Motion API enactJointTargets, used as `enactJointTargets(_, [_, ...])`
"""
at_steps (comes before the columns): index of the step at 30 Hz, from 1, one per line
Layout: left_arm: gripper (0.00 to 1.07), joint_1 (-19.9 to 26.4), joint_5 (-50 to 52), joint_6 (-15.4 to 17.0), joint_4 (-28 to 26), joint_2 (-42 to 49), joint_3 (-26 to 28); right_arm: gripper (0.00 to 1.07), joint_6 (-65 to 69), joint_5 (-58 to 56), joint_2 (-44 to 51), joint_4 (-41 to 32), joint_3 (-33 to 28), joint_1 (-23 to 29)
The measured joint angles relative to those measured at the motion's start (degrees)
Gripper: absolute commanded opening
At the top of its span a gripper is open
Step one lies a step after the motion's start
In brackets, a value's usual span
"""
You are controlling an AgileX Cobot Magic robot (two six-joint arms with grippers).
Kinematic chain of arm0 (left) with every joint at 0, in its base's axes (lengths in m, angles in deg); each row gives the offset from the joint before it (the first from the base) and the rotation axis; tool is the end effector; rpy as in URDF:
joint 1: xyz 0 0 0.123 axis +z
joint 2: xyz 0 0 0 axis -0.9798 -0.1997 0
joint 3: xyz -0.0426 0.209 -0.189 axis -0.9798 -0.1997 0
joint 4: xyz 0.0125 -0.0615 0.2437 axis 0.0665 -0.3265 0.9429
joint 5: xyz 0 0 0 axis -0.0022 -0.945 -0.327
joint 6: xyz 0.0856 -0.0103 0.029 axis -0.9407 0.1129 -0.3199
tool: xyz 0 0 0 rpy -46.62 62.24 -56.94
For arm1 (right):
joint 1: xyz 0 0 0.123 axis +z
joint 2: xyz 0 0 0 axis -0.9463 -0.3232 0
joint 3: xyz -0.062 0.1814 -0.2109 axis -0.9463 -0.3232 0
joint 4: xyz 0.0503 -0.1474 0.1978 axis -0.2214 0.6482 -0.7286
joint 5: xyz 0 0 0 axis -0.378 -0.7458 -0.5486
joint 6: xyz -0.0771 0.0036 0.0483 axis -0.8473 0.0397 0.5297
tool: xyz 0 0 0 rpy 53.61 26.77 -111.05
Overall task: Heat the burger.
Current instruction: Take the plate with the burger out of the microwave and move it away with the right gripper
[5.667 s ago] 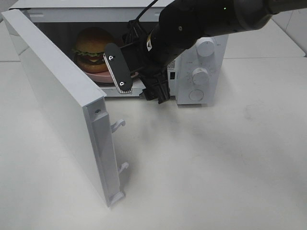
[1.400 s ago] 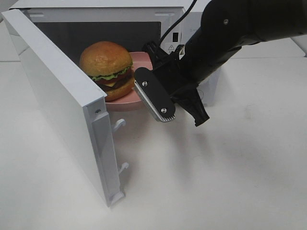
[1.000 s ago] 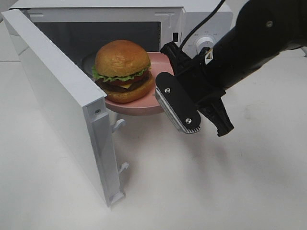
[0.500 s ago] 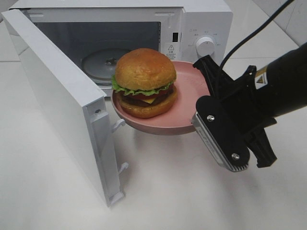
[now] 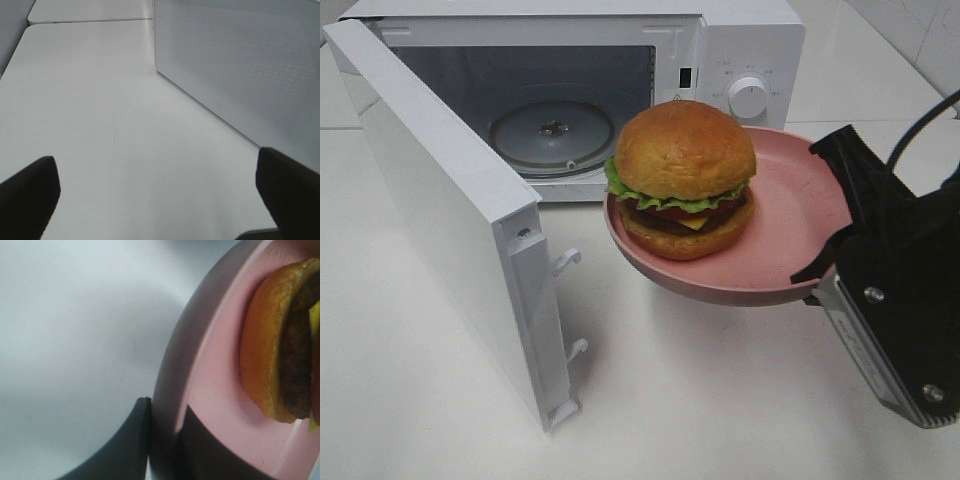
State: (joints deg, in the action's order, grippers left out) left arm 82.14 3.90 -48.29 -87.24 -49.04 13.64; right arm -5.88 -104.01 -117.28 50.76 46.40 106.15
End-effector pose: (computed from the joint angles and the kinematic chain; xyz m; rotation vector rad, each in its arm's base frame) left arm -0.0092 -0.0123 0.2813 0.0737 2.0383 -0.0538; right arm 0.1622 0.1155 0.2399 -2.1260 1.2078 -0.3799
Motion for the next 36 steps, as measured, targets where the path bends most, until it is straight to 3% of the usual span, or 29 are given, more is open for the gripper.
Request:
enactJointTargets(15, [1.0, 0.0, 0.0, 0.0, 0.0, 0.0, 0.0, 0.01, 16.44, -10.31, 15.18, 10.31, -4.07, 0.0])
enactJointTargets(18, [1.0, 0.0, 0.0, 0.0, 0.0, 0.0, 0.0, 0.01, 18.11, -11.06, 15.53, 11.23, -4.18, 0.0])
enactJointTargets(28, [1.0, 0.0, 0.0, 0.0, 0.0, 0.0, 0.0, 0.03, 44.0, -17.7, 15.93, 26.24, -4.18, 0.0])
enactJointTargets(36, [1.0, 0.0, 0.0, 0.0, 0.0, 0.0, 0.0, 0.03, 59.19, -20.91, 15.64, 31.91, -4.18, 0.0])
